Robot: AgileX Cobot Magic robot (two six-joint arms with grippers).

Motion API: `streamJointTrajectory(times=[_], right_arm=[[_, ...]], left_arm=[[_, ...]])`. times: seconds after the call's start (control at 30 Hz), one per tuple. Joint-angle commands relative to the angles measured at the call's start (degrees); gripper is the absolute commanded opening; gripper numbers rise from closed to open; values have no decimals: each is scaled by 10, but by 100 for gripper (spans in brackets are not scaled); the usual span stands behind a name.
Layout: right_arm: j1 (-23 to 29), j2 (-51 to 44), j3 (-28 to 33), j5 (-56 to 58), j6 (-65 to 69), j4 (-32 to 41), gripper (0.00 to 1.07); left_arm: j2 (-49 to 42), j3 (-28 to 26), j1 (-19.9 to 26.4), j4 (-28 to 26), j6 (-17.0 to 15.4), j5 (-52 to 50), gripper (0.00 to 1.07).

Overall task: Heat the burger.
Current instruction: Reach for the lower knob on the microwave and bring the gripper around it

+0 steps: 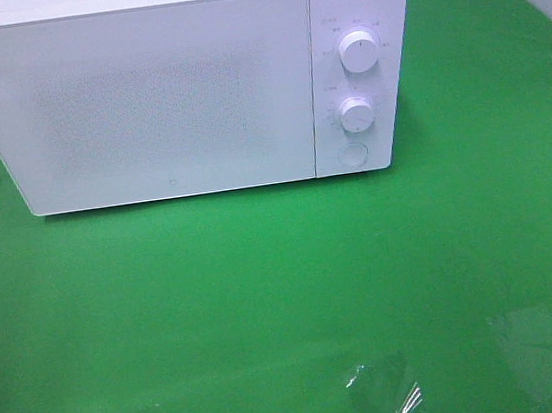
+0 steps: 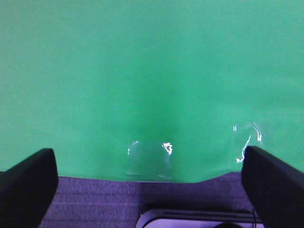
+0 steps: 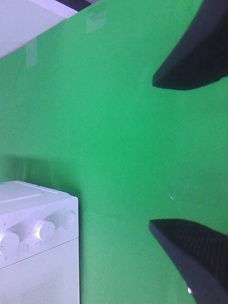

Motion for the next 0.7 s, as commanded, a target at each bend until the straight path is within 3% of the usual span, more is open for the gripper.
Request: streamJointTrajectory(times=[0.03,0.27,0.57,0.7], right_arm=[[-2,-15,2,-5,-2,2,73],[-2,-15,2,-5,-2,2,73],[-2,-15,2,-5,-2,2,73],[-2,-15,2,-5,-2,2,73]], left_arm=[[-53,19,2,1,1,-22,97],[-232,25,2,-1,1,-19,97],[-329,25,2,4,1,-19,97],[-327,25,2,5,-1,-19,97]])
